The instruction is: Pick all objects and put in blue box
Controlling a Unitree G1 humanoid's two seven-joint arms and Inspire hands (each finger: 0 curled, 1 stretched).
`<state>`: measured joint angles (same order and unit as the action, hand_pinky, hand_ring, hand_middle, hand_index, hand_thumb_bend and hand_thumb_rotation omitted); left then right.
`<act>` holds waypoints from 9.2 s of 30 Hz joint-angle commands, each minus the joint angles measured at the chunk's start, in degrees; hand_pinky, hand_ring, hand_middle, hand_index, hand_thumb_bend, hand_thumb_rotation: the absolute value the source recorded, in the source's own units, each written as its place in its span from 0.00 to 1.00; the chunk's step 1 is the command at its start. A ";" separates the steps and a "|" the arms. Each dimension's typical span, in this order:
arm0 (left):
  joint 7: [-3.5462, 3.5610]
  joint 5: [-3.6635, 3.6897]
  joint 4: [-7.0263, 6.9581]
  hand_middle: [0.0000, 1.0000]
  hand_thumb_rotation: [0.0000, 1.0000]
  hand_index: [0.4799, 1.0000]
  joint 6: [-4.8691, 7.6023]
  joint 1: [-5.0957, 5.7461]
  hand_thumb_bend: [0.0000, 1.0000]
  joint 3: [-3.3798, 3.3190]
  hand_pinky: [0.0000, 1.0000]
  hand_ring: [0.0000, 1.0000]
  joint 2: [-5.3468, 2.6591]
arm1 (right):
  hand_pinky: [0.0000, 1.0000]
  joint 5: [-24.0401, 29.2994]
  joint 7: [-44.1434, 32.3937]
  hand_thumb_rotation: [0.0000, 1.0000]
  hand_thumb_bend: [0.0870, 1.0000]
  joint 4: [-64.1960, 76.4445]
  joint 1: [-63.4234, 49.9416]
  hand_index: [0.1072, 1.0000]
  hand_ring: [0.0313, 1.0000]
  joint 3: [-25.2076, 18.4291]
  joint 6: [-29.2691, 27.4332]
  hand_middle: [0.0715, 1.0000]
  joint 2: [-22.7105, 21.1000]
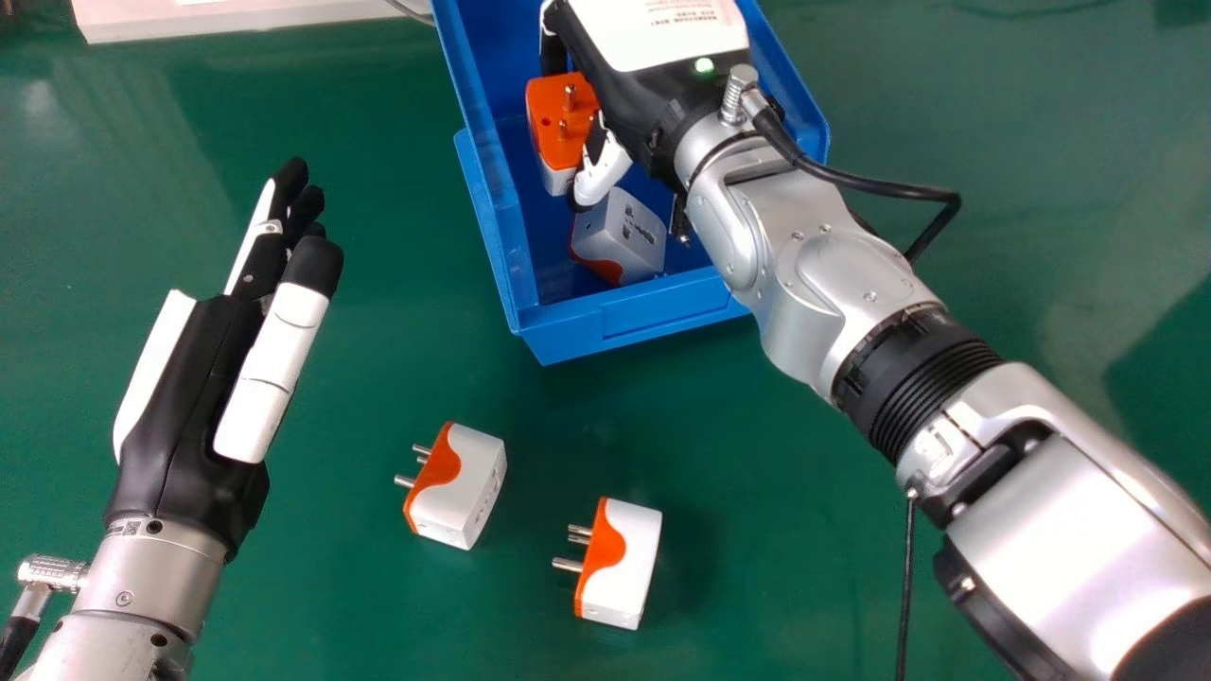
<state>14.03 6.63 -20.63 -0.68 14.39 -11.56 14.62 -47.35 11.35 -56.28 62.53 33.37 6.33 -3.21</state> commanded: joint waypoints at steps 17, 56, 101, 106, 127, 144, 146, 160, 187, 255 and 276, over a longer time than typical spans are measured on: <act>-0.13 -0.32 -1.57 1.00 0.96 1.00 -0.13 -0.20 0.81 0.09 0.96 1.00 0.48 | 0.95 -4.39 -3.54 0.32 0.68 3.66 0.57 0.99 0.99 5.15 4.92 0.99 -2.02; 0.38 -0.33 1.69 1.00 0.96 1.00 0.25 -2.54 0.82 -0.19 0.96 1.00 1.06 | 0.93 -6.96 -1.57 0.09 0.55 36.88 -19.60 1.00 1.00 1.09 14.75 1.00 -7.33; 3.60 1.44 5.56 1.00 0.96 1.00 6.76 0.13 0.81 -2.28 0.97 1.00 1.72 | 0.75 -11.88 23.22 0.33 0.54 77.32 -93.35 0.80 0.87 0.08 -10.48 0.87 -11.91; 3.88 1.78 6.26 1.00 0.95 1.00 7.75 0.34 0.81 -2.44 0.98 1.00 1.78 | 0.73 -10.63 21.70 0.31 0.54 74.75 -93.52 0.79 0.85 -0.50 -10.98 0.85 -11.27; 3.81 1.97 5.50 1.00 0.95 1.00 7.91 1.03 0.83 -2.42 1.00 1.00 1.94 | 0.70 -7.56 16.04 0.28 0.54 61.65 -82.51 0.78 0.82 -1.82 -7.32 0.83 -5.02; 3.46 1.93 4.53 1.00 0.95 1.00 6.41 0.41 0.80 -2.55 1.00 1.00 2.29 | 0.69 -9.44 10.09 0.23 0.56 59.37 -78.62 0.76 0.80 0.88 -2.67 0.82 -4.92; 3.41 1.90 4.13 1.00 0.95 1.00 5.98 0.42 0.81 -2.56 1.00 1.00 2.34 | 0.69 -9.35 9.13 0.22 0.57 59.75 -78.51 0.76 0.80 1.06 -2.68 0.81 -5.20; 3.05 2.13 1.22 1.00 0.95 1.00 1.98 0.32 0.83 -2.83 1.00 1.00 2.46 | 0.66 -10.73 3.37 0.15 0.58 59.49 -75.83 0.74 0.76 1.85 -1.31 0.79 -7.26; 3.13 2.39 0.63 1.00 0.95 1.00 1.27 -0.10 0.84 -2.90 0.98 1.00 2.42 | 0.65 -13.24 1.35 0.11 0.58 57.69 -71.57 0.72 0.75 3.67 8.07 0.77 -4.07; 2.76 2.03 -0.64 1.00 0.96 1.00 -1.14 -1.54 0.83 -2.41 0.98 1.00 2.73 | 0.35 -15.78 -13.70 0.00 0.45 63.84 -66.13 0.41 0.43 2.52 11.51 0.52 -8.33; 2.38 1.57 0.99 1.00 0.96 1.00 -0.79 -2.59 0.84 -2.28 0.98 1.00 2.80 | 0.34 -20.68 -11.99 0.00 0.45 93.70 -81.35 0.43 0.42 -1.50 13.47 0.50 -3.16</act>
<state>16.41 8.48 -19.23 -2.38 12.52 -13.80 16.78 -66.48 -0.93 33.58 -18.02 30.90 20.36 -8.48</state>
